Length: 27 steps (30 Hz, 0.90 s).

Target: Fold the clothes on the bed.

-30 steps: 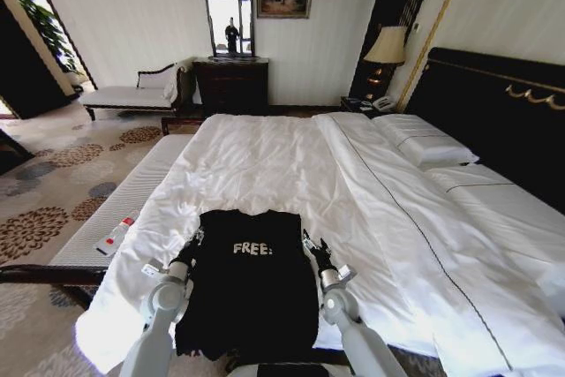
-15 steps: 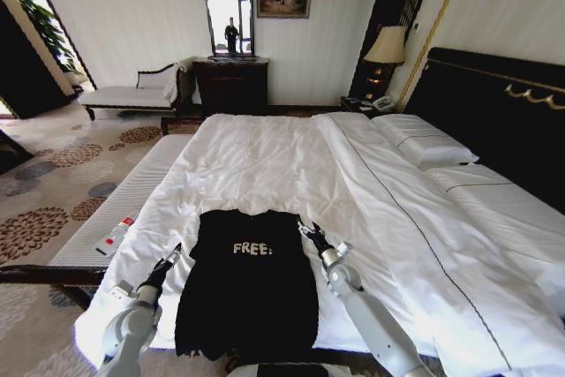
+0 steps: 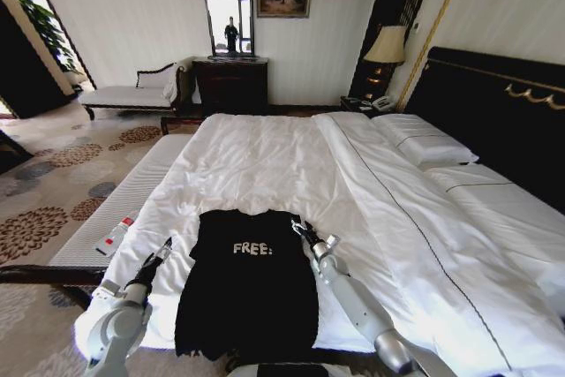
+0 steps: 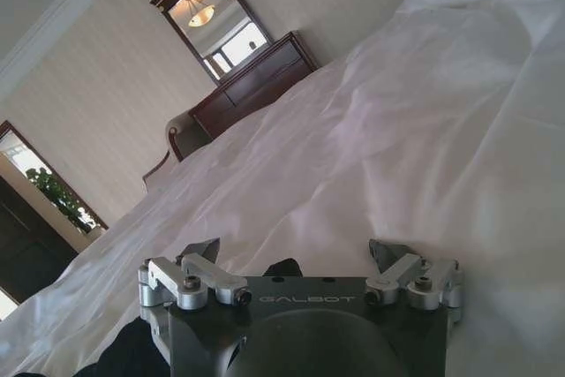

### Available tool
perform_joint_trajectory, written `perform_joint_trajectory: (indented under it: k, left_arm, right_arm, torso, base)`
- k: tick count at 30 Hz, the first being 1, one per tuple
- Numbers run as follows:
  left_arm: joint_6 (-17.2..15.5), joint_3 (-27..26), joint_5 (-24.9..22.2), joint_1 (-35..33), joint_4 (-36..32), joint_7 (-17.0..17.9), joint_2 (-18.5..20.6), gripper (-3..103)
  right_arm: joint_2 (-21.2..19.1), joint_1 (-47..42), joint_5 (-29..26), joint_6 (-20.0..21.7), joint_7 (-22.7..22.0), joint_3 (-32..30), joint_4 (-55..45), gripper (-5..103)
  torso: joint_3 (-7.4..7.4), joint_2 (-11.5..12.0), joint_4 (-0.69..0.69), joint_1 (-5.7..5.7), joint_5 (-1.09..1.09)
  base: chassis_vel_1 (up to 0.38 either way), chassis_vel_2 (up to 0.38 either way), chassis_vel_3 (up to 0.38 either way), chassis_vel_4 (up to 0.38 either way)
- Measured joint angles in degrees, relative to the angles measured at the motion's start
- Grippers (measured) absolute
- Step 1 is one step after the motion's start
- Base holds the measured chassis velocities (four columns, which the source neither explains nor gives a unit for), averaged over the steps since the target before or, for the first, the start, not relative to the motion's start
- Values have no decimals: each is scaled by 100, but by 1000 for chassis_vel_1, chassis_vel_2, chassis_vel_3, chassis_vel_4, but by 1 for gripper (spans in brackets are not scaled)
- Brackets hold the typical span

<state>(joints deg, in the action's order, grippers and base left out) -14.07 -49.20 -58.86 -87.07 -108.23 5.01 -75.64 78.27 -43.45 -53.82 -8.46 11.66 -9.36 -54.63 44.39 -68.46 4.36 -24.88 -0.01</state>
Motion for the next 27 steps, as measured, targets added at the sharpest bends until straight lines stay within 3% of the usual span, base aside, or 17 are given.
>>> perform_joint_trajectory:
  k: [2, 9, 12, 16, 18, 21, 27]
  left_arm:
    - [2, 0, 1, 11, -1, 1, -9, 100]
    - [3, 1, 13, 17, -51, 28, -12, 100]
    - [4, 3, 24, 10, -61, 38, -16, 100]
    - [6, 30, 59, 20, -62, 50, -29, 100]
    - [6, 46, 58, 34, -63, 60, -29, 100]
    - [-1, 115, 39, 104, -68, 115, -16, 100]
    - [-27, 226, 67, 296, 2, 205, 53, 100]
  right_arm:
    - [23, 24, -9, -14, -13, -8, 30, 94]
    - [73, -113, -31, -70, -69, -135, -28, 63]
    - [62, -191, -30, -82, -72, -152, -65, 57]
    - [29, -294, -46, -103, -67, -188, -117, 35]
    - [28, -300, -71, -103, -66, -194, -127, 35]
    - [40, -296, -111, -101, -60, -204, -147, 19]
    - [64, -233, -123, -104, -56, -201, -148, 3]
  torso:
    - [0, 0, 0, 0, 0]
    - [-1, -1, 2, 0, 1]
    - [0, -1, 2, 0, 1]
    - [0, -1, 2, 0, 1]
    - [0, -1, 2, 0, 1]
    - [0, -1, 1, 0, 1]
    - [0, -1, 2, 1, 1]
  base:
    - [0, 0, 0, 0]
    - [0, 0, 0, 0]
    - [0, 0, 0, 0]
    - [0, 0, 0, 0]
    - [0, 0, 0, 0]
    - [0, 0, 0, 0]
    - [0, 0, 0, 0]
